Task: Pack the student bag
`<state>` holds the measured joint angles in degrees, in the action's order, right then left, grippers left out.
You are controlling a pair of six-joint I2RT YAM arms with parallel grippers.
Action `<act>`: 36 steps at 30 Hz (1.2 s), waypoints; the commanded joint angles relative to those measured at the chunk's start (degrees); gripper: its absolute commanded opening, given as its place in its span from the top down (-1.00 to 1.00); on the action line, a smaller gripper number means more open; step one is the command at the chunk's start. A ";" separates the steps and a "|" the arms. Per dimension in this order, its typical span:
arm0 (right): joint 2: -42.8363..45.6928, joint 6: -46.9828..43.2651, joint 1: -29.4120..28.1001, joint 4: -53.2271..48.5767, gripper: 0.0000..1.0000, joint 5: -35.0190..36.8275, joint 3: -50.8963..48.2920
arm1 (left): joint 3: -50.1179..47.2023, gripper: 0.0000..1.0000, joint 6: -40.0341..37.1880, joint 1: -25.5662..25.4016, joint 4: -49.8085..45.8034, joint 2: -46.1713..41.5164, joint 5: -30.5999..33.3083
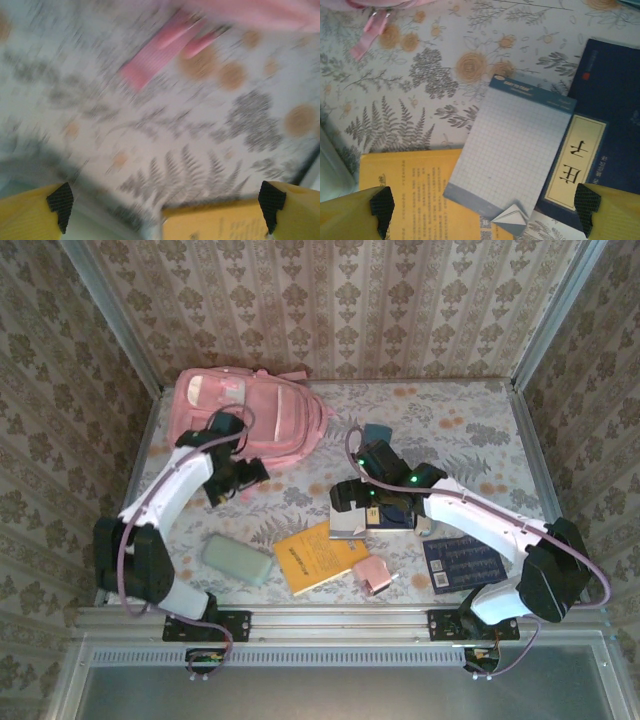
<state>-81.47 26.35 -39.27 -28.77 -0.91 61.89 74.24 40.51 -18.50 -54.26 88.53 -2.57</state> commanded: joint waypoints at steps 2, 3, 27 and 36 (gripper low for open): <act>0.68 2.37 1.94 3.55 -0.86 -3.31 -2.75 | 11.10 -0.89 -8.04 0.16 6.26 6.67 -0.81; 0.37 2.51 2.32 4.04 -0.85 -4.08 -3.03 | 13.95 -0.84 -8.67 0.58 6.93 9.14 -1.90; 6.67 2.31 3.76 6.36 -0.43 -11.14 -11.94 | 33.80 -0.25 -9.62 5.05 25.07 37.68 -26.95; 7.82 3.00 4.03 6.25 -0.30 -11.82 -12.41 | 39.06 0.18 -9.56 5.38 19.86 43.85 -23.19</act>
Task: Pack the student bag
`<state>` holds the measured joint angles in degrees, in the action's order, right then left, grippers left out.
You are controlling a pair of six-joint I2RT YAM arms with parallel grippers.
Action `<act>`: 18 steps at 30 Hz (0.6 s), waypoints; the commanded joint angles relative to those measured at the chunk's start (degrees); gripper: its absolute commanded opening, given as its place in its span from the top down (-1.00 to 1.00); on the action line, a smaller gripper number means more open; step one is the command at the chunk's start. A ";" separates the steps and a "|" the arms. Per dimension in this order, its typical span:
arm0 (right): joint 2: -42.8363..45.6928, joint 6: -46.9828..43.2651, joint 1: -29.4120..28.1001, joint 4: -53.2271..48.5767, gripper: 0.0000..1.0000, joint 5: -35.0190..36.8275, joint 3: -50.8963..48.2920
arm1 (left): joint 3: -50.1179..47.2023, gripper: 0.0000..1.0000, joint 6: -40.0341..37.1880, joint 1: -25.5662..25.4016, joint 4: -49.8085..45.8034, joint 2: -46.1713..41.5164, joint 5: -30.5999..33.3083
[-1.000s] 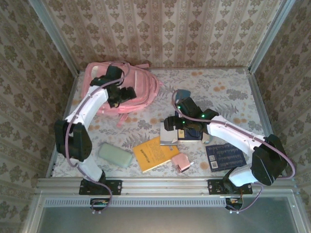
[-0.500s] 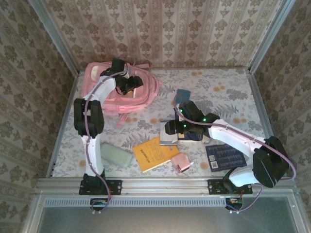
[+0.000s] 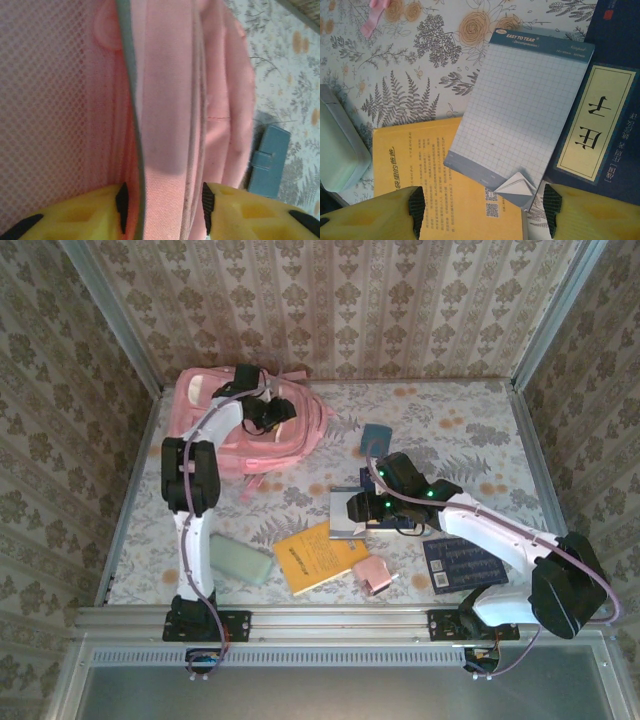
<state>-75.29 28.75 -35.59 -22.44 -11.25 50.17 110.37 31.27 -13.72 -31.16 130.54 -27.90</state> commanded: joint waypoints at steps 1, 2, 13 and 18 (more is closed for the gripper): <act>1.81 0.73 0.39 -0.12 -0.28 -1.65 -0.68 | 3.23 0.24 -0.65 0.54 -3.76 1.99 3.40; 2.02 0.92 0.35 -0.04 -0.26 -1.76 -0.70 | 3.28 0.33 -0.74 0.56 -4.23 1.92 4.65; 3.69 1.28 -0.44 4.91 -0.39 0.02 -0.25 | -4.83 1.00 10.86 0.01 2.40 -9.94 1.58; 1.91 -6.53 -6.39 21.62 -0.36 2.26 -4.57 | -9.96 1.00 21.63 -0.02 1.77 -17.11 4.66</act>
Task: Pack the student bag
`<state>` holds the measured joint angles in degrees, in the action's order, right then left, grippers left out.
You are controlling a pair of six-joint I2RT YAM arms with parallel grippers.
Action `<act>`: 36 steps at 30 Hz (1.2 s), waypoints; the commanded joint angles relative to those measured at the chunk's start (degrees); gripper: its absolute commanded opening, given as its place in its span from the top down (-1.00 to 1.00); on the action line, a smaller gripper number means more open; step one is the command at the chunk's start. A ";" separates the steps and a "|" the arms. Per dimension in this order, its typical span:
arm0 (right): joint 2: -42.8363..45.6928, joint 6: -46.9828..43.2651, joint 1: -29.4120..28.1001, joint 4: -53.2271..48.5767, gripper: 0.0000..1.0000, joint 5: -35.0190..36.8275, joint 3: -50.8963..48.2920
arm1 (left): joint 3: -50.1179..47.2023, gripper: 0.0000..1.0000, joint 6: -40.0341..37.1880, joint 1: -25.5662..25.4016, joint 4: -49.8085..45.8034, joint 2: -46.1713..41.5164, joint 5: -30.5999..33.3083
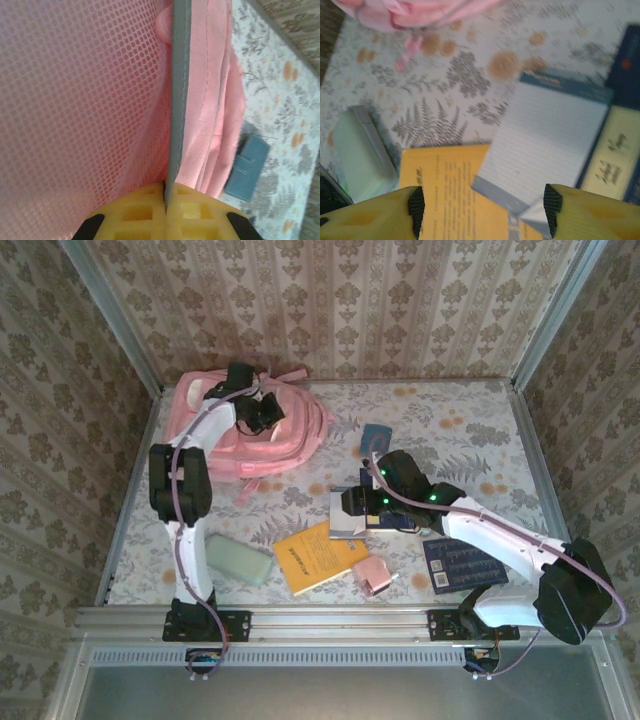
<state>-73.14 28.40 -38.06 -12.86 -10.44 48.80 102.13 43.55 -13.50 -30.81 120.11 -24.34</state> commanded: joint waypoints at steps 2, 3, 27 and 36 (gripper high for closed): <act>-2.00 -11.40 -7.37 17.07 -0.40 4.76 -3.76 | -3.55 1.00 13.16 -0.82 0.22 -9.33 3.79; -3.60 -12.25 -8.15 18.45 -0.41 5.21 -3.22 | -4.04 1.00 15.09 -1.25 -0.92 -10.31 5.41; -32.74 -34.89 -11.89 71.02 0.02 15.82 -8.26 | 0.53 1.00 26.54 -7.33 -2.71 -15.17 9.40; -35.93 -41.09 -11.40 73.16 0.03 18.22 -9.03 | -0.85 1.00 27.27 -6.72 -0.82 -17.26 7.44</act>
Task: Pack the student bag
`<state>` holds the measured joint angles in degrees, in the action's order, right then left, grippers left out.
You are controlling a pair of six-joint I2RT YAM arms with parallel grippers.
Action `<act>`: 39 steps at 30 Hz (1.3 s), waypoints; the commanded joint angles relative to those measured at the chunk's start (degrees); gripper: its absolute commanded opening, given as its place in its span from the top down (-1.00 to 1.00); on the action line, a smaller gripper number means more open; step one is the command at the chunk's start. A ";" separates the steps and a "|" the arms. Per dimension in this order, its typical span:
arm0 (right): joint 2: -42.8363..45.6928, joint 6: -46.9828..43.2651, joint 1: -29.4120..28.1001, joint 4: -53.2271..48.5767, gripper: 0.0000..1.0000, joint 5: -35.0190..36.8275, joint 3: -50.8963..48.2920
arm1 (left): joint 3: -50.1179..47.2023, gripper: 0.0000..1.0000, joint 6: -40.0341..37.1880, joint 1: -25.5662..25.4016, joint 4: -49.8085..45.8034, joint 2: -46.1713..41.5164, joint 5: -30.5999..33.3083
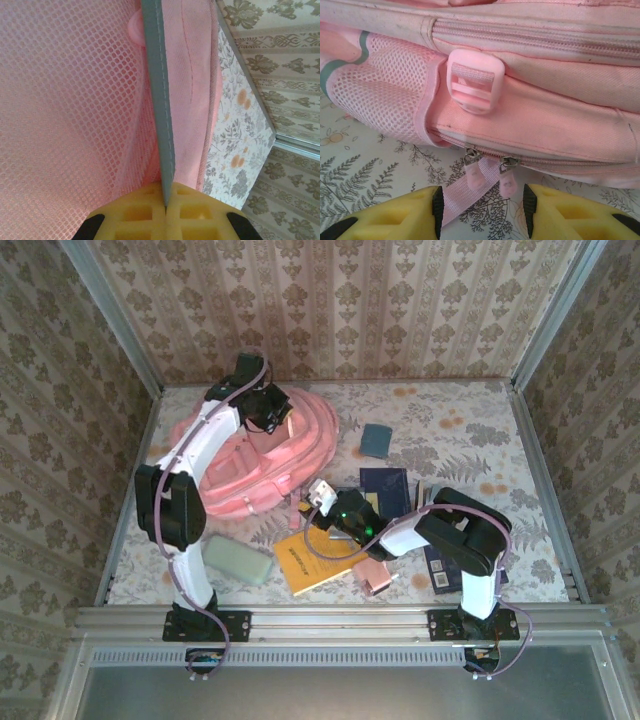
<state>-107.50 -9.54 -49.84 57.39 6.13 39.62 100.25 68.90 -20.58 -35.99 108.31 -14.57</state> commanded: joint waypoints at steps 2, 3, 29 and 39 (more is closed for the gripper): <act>-2.57 -2.59 0.87 4.40 0.03 0.99 0.26 | 1.14 1.00 2.02 0.46 4.61 -5.65 -2.65; -2.92 -2.43 1.06 4.44 0.03 1.11 0.55 | 1.27 1.00 2.15 0.53 4.69 -5.78 -2.74; -5.63 5.06 1.36 -0.46 0.26 7.09 7.40 | -4.41 1.00 5.10 1.45 9.88 -9.65 -6.80; -5.69 8.04 0.18 -3.42 0.28 9.43 6.88 | -4.35 1.00 4.93 1.86 9.61 -10.31 -6.44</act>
<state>-112.25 -3.55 -49.17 55.11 13.47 45.65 95.00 72.44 -19.03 -30.37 102.00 -19.53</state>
